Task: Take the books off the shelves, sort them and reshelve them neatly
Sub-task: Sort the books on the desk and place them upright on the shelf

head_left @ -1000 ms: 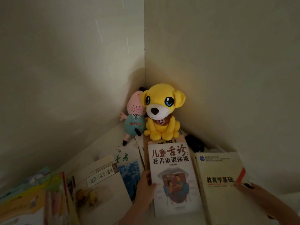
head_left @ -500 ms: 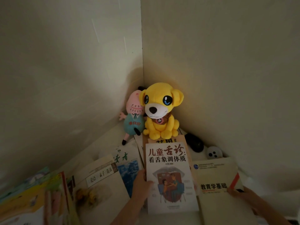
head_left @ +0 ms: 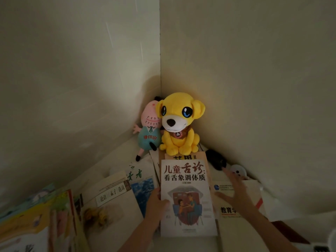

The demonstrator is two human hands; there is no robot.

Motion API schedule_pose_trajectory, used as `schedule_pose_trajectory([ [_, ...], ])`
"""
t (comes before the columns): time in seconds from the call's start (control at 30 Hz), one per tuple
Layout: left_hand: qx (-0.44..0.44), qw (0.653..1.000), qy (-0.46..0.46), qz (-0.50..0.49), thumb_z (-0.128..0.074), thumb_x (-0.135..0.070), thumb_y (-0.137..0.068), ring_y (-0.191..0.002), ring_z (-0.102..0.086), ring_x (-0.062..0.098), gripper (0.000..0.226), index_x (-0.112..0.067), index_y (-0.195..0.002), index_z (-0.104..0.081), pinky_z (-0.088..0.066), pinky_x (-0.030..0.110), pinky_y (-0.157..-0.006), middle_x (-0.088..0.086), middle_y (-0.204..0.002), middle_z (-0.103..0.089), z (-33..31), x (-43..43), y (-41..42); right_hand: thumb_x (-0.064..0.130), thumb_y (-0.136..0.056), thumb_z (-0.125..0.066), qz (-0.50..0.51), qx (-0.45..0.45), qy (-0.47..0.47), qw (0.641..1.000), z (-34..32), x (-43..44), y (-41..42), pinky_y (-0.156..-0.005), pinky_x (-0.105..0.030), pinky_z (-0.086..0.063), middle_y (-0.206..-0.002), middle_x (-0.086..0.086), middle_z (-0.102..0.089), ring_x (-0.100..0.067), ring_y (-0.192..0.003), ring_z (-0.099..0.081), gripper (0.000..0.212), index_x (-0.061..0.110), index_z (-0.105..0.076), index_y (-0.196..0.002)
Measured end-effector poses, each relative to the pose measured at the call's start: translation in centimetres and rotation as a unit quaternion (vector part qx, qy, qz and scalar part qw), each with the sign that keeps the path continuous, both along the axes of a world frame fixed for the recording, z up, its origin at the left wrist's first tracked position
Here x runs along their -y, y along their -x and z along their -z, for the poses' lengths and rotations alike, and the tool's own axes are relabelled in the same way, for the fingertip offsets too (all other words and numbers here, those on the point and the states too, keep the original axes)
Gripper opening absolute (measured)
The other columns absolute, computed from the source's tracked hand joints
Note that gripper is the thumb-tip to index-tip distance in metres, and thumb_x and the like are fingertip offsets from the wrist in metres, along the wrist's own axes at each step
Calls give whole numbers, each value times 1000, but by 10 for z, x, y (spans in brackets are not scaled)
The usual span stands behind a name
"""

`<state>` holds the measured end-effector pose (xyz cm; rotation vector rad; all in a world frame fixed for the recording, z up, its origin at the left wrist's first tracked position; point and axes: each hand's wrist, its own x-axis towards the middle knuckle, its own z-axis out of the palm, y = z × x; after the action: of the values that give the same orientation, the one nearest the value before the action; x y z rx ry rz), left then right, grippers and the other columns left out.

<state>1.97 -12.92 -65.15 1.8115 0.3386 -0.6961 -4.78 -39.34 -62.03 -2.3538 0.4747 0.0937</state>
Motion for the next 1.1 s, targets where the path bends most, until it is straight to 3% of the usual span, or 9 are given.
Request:
schedule_pose_trajectory([
  [0.07, 3, 1000, 7, 3, -52, 11, -76, -86, -64, 14, 47, -13, -116, -61, -49, 17, -58, 5, -101, -68, -2, 0, 1, 63, -65, -73, -52, -6, -94, 994, 2, -30, -9, -108, -38, -28, -141, 14, -29, -10, -129, -28, 95, 42, -20, -141],
  [0.13, 4, 1000, 10, 4, -53, 10, -77, -85, -64, 13, 46, -11, -118, -59, -48, 13, -52, 6, -102, -67, -2, -1, 1, 88, -53, -55, -80, -15, -72, 994, 11, -44, -17, -110, -39, -22, -146, 13, -24, -12, -133, -23, 110, 42, -13, -144],
  [0.27, -1, 1000, 20, -4, -55, 9, -78, -89, -63, 13, 51, -12, -124, -57, -46, 11, -51, 6, -107, -67, -1, 0, 2, 91, -47, -52, -75, -46, -71, 994, 31, -43, -18, -118, -49, -15, -160, 3, -1, -21, -146, -6, 119, 46, -1, -145],
  [0.37, -2, 999, 33, -9, -58, 9, -78, -92, -61, 14, 55, -12, -128, -53, -47, 11, -54, 6, -112, -65, -3, 1, 3, 91, -44, -56, -60, -24, -100, 993, 30, -44, -19, -115, -52, -23, -159, -1, -6, -21, -145, -10, 121, 48, 0, -142],
  [0.53, -15, 999, 47, -8, -62, 8, -79, -95, -57, 17, 61, -13, -134, -43, -49, 15, -57, 10, -122, -59, -2, 2, 1, 76, -50, -68, -29, -10, -116, 993, 32, -52, -17, -116, -51, -21, -158, 0, -14, -21, -144, -15, 120, 39, -4, -145],
  [0.73, 2, 998, 56, 27, -61, 7, -83, -84, -56, 12, 55, -18, -121, -30, -49, 13, -52, 8, -111, -51, -9, 3, 6, 53, -63, -78, -1, 25, -143, 989, 42, -50, -8, -105, -49, -38, -144, 12, -42, -11, -131, -40, 103, 39, -21, -148],
  [0.83, 23, 994, 51, 89, -62, -4, -87, -90, -55, 6, 67, -17, -138, -20, -51, 13, -62, 8, -128, -50, -8, 1, 8, 50, -65, -78, 25, 23, -147, 989, 40, -51, -1, -101, -52, -41, -139, 6, -45, -15, -125, -44, 106, 43, -15, -149],
  [0.97, 19, 984, 69, 165, -62, -18, -89, -114, -46, 10, 83, -20, -145, -1, -49, 8, -70, 4, -142, -38, -17, 2, 13, 12, -70, -83, 83, 3, -173, 981, 26, -49, 11, -98, -48, -44, -121, -2, -35, -16, -102, -48, 109, 39, -9, -144],
  [1.1, 8, 985, 67, 159, -65, -33, -86, -110, -53, 11, 81, -22, -145, -9, -51, 13, -75, 0, -138, -45, -18, 5, 15, 6, -68, -83, 120, -43, -215, 968, 30, -39, 17, -96, -42, -46, -130, -15, -41, -20, -103, -50, 110, 20, -11, -151],
])
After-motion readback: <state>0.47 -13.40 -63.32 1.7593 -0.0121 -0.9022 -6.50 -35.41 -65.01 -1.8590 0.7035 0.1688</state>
